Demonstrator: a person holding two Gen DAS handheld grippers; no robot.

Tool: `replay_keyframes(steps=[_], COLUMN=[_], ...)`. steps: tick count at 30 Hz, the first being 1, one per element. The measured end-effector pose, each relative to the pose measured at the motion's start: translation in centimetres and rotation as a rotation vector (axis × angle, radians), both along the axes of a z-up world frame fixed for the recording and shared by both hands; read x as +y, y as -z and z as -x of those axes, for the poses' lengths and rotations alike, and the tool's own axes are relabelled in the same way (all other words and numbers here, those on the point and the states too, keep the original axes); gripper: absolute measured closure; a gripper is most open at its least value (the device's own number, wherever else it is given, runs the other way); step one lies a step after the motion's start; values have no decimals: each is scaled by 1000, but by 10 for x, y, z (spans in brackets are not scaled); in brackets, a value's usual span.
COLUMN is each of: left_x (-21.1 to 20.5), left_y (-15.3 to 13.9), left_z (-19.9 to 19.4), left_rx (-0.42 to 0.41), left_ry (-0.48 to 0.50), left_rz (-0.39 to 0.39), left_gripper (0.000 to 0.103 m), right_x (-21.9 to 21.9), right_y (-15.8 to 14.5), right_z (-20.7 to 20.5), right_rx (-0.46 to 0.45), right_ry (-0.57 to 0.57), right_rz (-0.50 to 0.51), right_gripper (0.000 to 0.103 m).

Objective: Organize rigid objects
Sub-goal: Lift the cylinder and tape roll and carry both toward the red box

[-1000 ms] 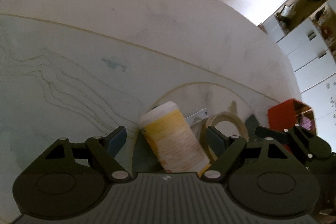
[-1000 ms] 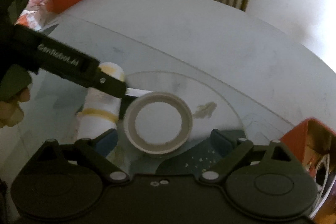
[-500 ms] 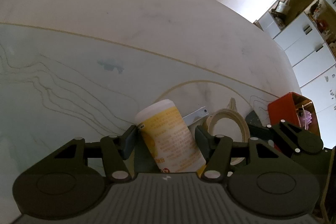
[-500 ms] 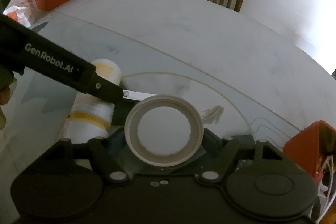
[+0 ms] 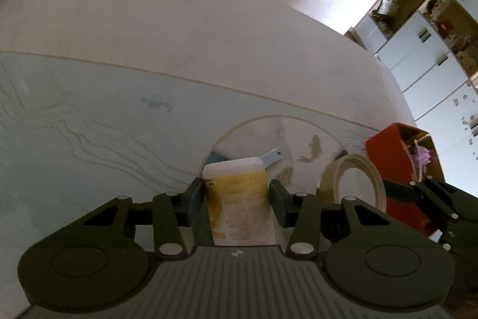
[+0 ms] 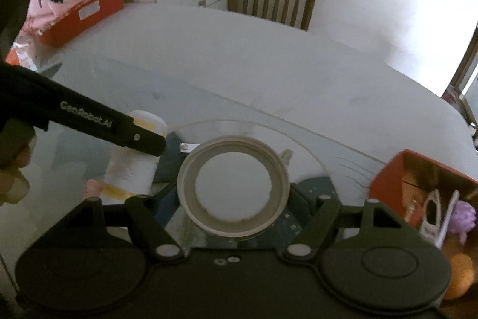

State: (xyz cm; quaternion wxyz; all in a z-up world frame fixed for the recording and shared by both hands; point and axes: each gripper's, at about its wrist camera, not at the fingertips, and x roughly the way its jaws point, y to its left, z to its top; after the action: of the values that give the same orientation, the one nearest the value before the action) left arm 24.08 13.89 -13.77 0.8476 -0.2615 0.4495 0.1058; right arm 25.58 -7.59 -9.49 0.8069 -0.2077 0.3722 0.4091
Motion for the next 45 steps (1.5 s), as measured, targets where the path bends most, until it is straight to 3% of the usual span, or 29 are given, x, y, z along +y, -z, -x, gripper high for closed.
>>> replay_keyframes(steps=[11,21,35,40,45], left_x=[-26,-53,-147,-180,-213], left_y=[-36,-75,-129,-134,-121], left_z=[30,37,-12,-35,-59], left_rx=[-87,-166,-243,-265,-211], left_ry=[112,158,332,359,401], left_rz=[-31,-33,-40,-49,-62], left_gripper=[59,60,60,60,59], right_x=[-48,-109,-184,-206,-218], right_y=[-32,-46,-43,-37,-34], right_z=[16,2,-50,-67,-84], right_rx=[-35,-86,-100,-89,-83], right_ry=[82,190,292,295,276], right_rz=[-58,-61,-29,-22,-13], right_gripper=[28,28,28,27,28])
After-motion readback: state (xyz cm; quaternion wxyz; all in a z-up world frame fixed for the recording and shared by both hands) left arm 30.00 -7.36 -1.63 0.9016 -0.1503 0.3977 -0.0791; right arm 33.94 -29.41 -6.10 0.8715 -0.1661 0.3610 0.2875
